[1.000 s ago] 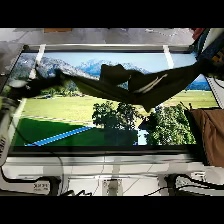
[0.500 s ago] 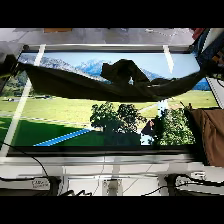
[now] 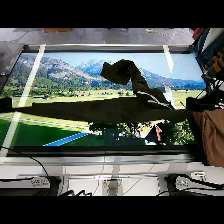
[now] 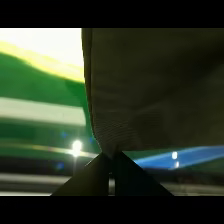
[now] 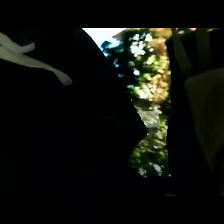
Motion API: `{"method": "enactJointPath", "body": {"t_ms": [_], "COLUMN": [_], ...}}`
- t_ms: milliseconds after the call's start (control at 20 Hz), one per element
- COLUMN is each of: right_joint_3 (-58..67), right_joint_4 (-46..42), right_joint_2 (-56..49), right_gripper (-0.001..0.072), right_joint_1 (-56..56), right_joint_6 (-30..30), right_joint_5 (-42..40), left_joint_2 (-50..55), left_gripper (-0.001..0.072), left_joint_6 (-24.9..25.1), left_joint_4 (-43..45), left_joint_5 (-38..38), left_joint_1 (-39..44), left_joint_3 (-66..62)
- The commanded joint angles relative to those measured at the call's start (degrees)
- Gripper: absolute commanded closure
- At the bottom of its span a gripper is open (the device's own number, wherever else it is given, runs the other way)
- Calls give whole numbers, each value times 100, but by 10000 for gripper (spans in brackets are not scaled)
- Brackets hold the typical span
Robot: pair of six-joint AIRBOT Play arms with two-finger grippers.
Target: Fold the clothes and pants, and hang the long-sleeved shirts on hangers.
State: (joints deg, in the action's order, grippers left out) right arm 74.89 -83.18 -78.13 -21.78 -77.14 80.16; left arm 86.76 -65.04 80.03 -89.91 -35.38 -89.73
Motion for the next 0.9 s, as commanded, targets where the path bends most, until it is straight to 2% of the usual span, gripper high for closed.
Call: {"method": "enactJointPath", "body": {"t_ms": [0, 150, 300, 550, 850], "right_joint_3": [-269, -282, -715, -1816, -2437], "right_joint_4": [-83, -48, -68, -72, -116], "right_joint_2": [247, 494, 782, 927, 925], "right_gripper": [673, 672, 673, 673, 672], "right_joint_1": [-2, -2, -2, -2, -2], "right_joint_6": [337, 466, 485, 485, 485], "right_joint_5": [822, 1598, 1556, 1633, 1644], "left_joint_2": [-201, -232, -227, -177, -59], "left_gripper": [693, 693, 694, 693, 692], "left_joint_6": [400, 223, 90, 361, 363], "left_joint_4": [739, 1624, 2179, 2157, 2214], "left_joint_5": [-238, -83, 55, 168, 332], "left_joint_1": [-219, -229, -236, -448, -608], "left_joint_3": [977, 1458, 1475, 1641, 1749]}}
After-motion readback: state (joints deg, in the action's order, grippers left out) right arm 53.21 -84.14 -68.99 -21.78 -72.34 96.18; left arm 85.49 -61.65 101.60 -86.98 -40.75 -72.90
